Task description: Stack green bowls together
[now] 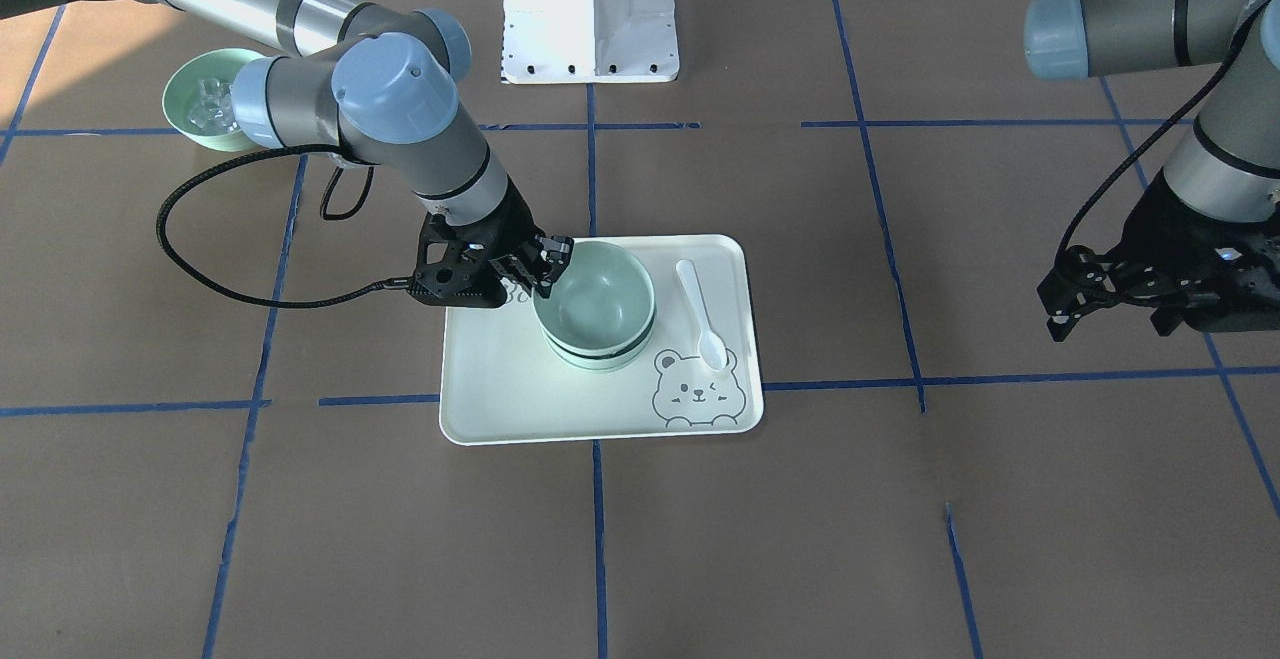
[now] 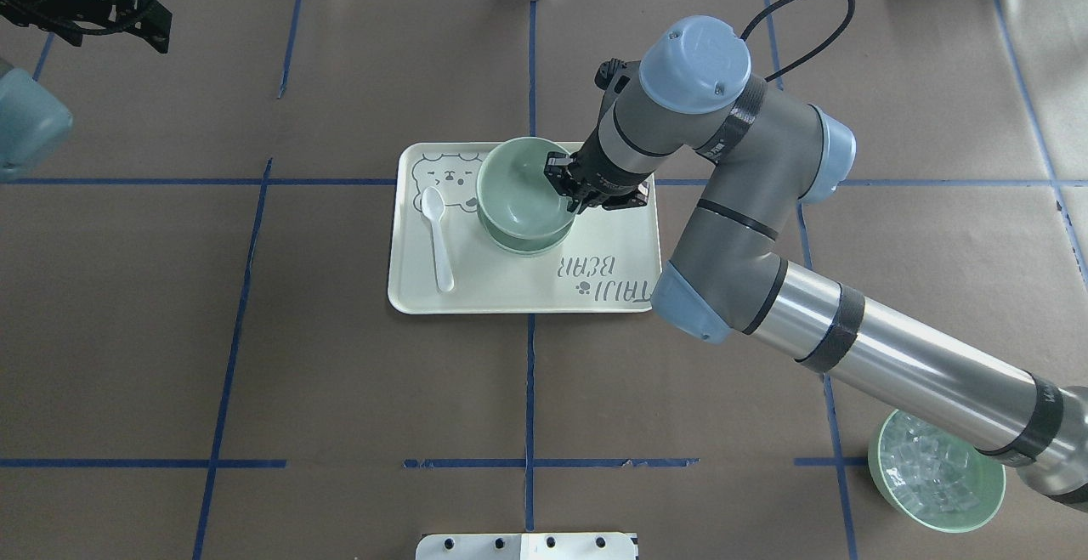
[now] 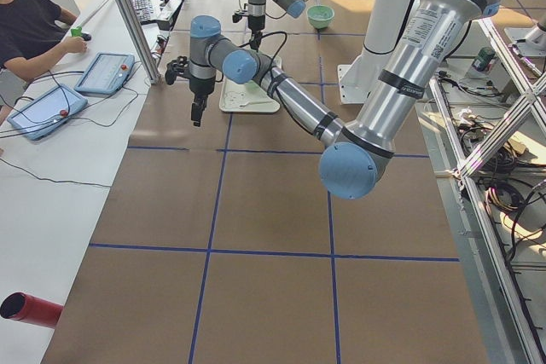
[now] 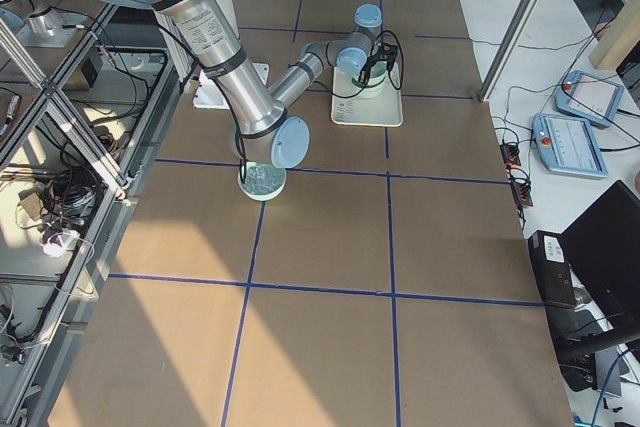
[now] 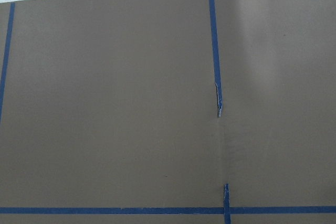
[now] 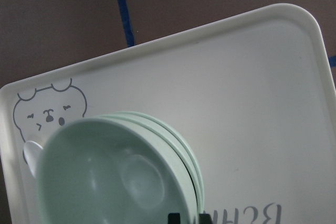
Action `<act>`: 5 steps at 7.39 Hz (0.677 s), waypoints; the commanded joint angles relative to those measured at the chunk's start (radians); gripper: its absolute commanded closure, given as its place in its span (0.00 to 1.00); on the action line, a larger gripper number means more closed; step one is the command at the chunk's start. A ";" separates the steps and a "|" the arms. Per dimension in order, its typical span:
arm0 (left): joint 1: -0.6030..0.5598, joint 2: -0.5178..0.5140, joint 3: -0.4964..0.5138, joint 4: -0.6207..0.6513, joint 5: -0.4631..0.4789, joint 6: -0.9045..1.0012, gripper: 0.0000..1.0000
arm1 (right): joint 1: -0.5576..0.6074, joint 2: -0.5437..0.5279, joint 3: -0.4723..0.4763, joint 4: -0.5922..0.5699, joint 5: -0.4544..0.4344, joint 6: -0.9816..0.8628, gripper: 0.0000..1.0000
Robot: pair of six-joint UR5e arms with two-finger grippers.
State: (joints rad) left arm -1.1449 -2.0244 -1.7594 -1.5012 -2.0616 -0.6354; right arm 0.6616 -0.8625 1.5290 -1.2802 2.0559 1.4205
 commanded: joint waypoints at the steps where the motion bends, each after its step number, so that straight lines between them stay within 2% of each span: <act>1: -0.001 0.001 0.000 -0.002 0.000 0.000 0.00 | 0.001 0.000 -0.001 0.002 -0.008 0.005 0.00; 3: -0.001 0.001 0.001 -0.002 0.000 0.000 0.00 | 0.032 -0.003 0.008 -0.001 0.003 0.000 0.00; 5: -0.033 0.007 0.000 0.015 -0.002 0.043 0.00 | 0.119 -0.083 0.061 -0.008 0.051 -0.053 0.00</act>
State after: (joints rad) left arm -1.1568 -2.0215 -1.7591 -1.4981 -2.0620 -0.6243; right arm 0.7266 -0.8941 1.5537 -1.2829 2.0760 1.4038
